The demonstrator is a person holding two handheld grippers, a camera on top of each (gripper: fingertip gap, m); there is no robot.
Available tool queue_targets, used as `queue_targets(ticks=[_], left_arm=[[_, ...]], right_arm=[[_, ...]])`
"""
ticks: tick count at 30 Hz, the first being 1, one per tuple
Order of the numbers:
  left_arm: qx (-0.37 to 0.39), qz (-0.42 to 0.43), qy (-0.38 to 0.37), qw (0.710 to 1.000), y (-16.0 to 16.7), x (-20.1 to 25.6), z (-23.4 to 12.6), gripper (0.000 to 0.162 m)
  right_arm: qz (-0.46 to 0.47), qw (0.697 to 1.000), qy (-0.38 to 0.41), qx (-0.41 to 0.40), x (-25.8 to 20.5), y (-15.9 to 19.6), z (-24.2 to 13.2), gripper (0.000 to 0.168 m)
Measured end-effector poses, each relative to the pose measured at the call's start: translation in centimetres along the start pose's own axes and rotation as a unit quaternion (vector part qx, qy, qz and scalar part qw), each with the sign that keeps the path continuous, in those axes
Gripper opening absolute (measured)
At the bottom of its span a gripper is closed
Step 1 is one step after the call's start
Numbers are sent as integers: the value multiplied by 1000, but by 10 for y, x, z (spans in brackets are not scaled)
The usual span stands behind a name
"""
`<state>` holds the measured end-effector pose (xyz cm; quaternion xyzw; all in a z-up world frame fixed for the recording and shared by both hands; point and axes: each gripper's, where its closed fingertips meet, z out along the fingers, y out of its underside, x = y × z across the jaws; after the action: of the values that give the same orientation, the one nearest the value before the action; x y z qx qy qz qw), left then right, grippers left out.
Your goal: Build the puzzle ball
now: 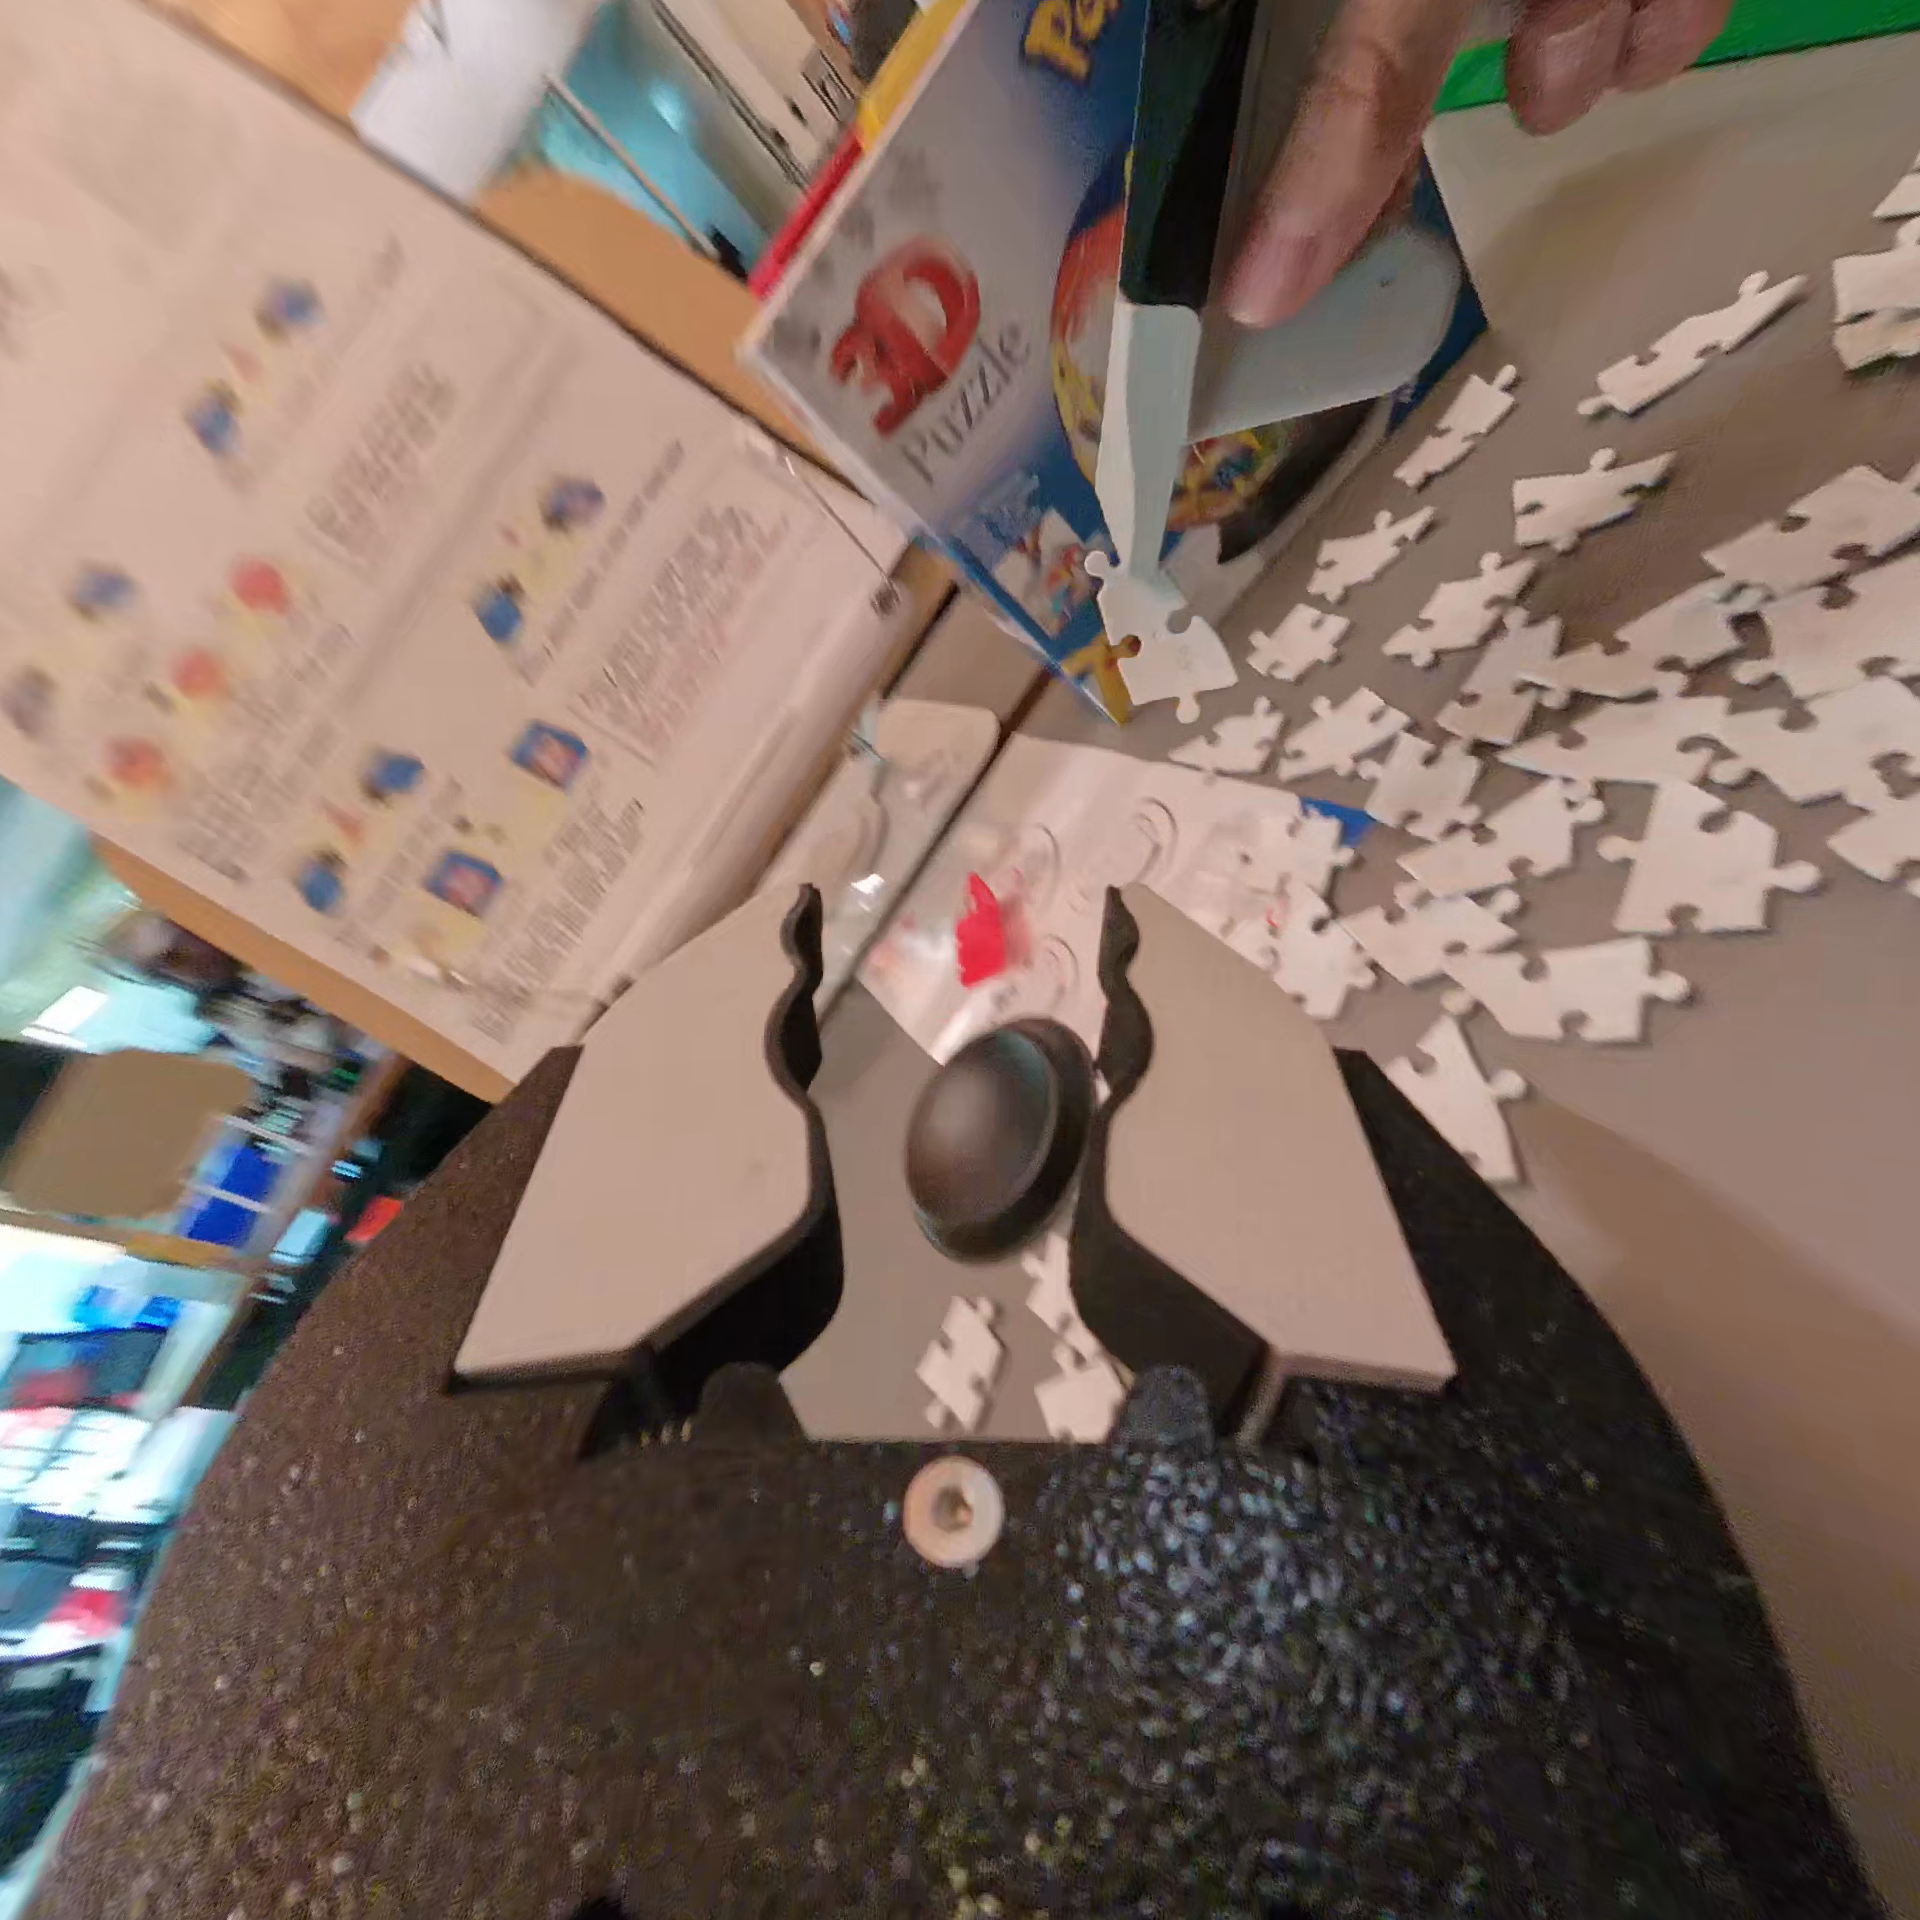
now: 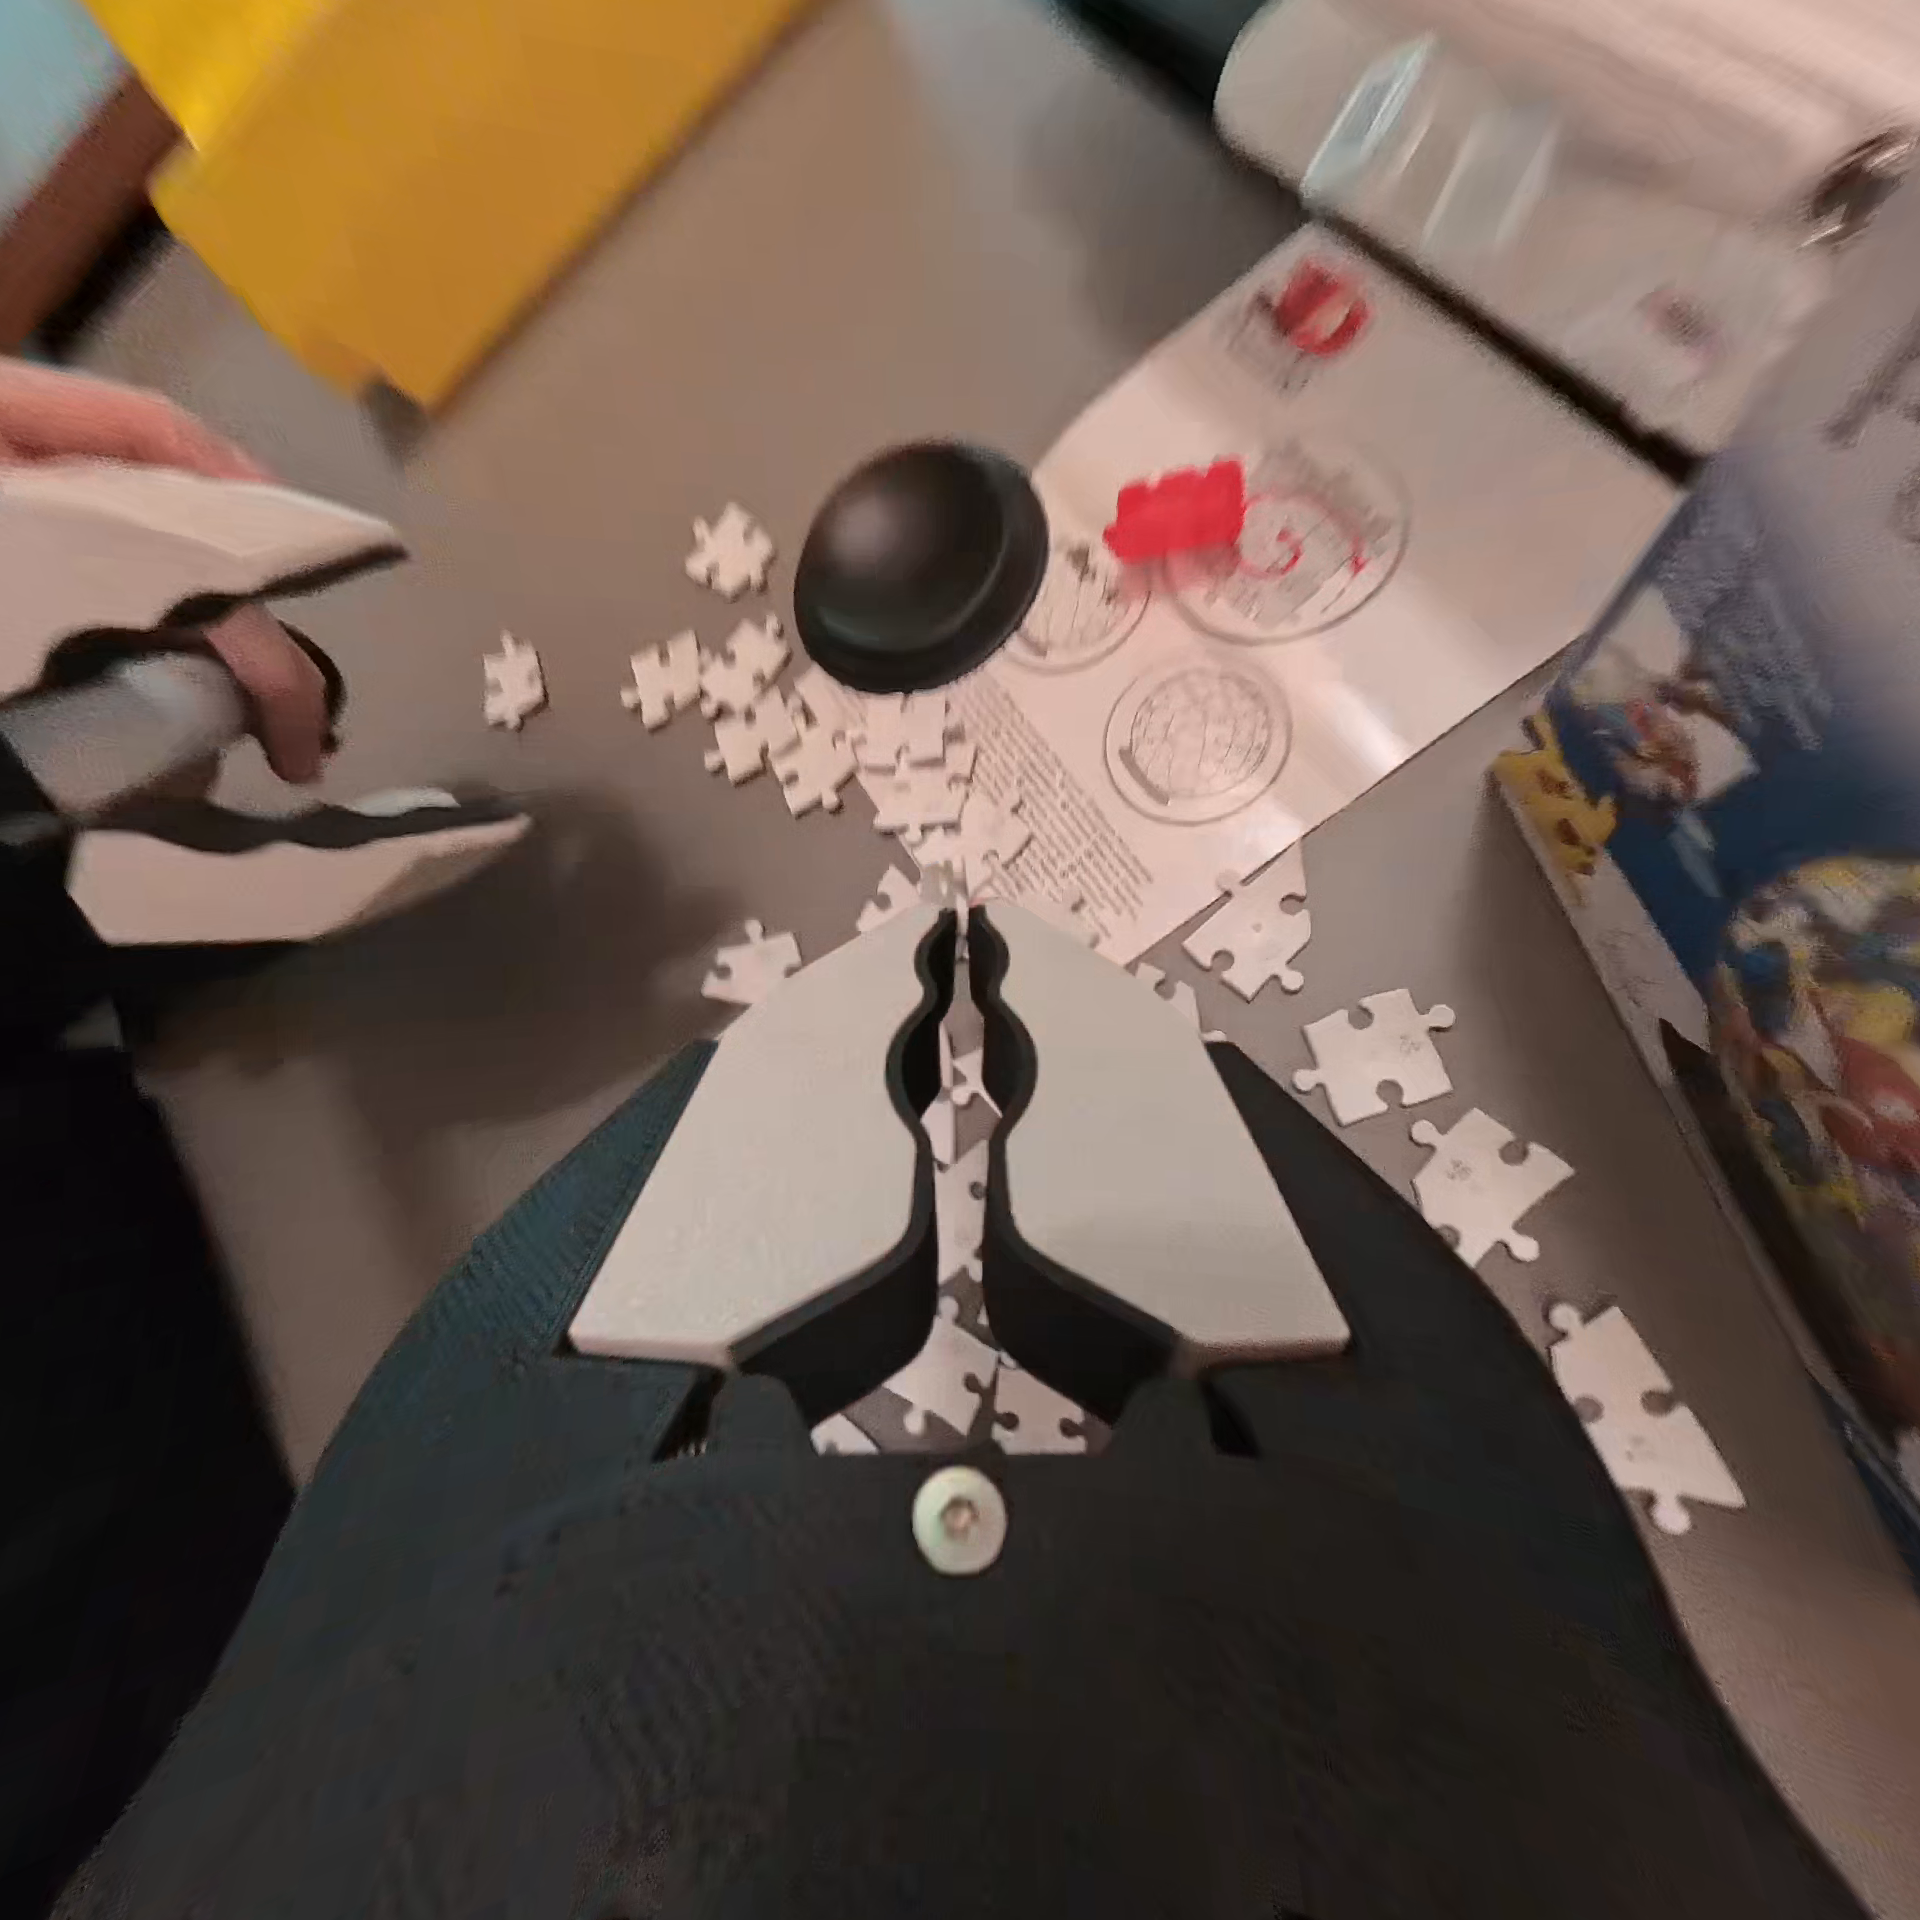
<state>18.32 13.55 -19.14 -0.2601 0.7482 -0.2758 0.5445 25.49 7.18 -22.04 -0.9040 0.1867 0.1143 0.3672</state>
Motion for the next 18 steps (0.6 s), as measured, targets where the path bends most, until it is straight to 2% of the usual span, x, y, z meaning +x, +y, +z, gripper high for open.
queue_targets(ticks=[2, 6, 10, 15, 18], left_arm=[[-21, -48, 24, 998, 18, 0, -7, 49], [-49, -102, 44, 993, 48, 2, -22, 48], [-73, -114, 55, 989, 71, 7, -32, 48], [-81, -130, 66, 986, 79, 10, -34, 48], [-81, -130, 71, 986, 79, 11, -32, 48]], right_arm=[[-29, 997, 10, -77, 11, 6, 15, 2], [-91, 984, 23, -149, 19, -1, 39, 3], [-180, 949, 71, -248, 42, 9, 49, 3], [-251, 917, 46, -307, 45, 14, 55, 3], [-269, 914, 36, -300, 46, 10, 65, 3]])
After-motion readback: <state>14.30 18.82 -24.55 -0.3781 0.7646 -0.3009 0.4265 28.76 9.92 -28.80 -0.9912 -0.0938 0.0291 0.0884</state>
